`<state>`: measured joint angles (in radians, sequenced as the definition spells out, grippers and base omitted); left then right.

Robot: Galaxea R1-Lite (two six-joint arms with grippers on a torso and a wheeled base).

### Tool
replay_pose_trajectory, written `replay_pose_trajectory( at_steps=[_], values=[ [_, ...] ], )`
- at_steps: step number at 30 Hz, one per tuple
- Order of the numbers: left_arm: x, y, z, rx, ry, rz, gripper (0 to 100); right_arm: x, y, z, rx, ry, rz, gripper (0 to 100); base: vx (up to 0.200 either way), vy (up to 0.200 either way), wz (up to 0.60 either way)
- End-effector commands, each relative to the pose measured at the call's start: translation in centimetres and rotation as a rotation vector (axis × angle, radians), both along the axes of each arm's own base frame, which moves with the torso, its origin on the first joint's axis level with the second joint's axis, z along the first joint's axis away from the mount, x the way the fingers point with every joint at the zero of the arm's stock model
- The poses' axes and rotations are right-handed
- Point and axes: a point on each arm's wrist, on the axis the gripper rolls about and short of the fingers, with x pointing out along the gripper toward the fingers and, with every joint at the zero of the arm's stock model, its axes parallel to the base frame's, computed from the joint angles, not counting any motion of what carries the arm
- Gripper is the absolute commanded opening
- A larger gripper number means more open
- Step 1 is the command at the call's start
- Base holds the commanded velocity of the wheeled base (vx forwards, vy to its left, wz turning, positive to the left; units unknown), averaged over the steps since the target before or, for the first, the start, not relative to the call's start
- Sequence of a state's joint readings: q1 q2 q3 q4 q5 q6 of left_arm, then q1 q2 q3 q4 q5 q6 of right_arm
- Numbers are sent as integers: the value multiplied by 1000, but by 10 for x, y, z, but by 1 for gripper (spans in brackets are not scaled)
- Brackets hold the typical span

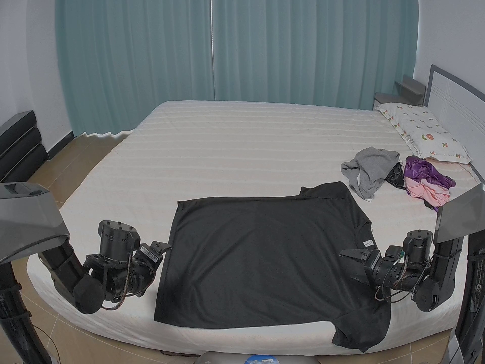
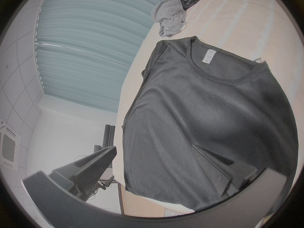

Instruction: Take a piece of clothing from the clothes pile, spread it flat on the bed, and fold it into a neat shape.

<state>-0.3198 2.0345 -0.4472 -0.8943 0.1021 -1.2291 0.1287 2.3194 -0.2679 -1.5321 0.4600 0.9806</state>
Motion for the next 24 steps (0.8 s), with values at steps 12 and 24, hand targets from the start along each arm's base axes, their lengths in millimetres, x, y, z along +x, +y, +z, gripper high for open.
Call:
replay_pose_trajectory(
  at_steps=[12,24],
  values=[
    [-22,-3,-1,-31,21,-50,100,-8,2,12,4,-38,10,100,-67,0,0],
    [-25,-11,-1,-41,26,-82,100,-11,4,23,-37,-84,-15,100,-133,-133,0]
  ],
)
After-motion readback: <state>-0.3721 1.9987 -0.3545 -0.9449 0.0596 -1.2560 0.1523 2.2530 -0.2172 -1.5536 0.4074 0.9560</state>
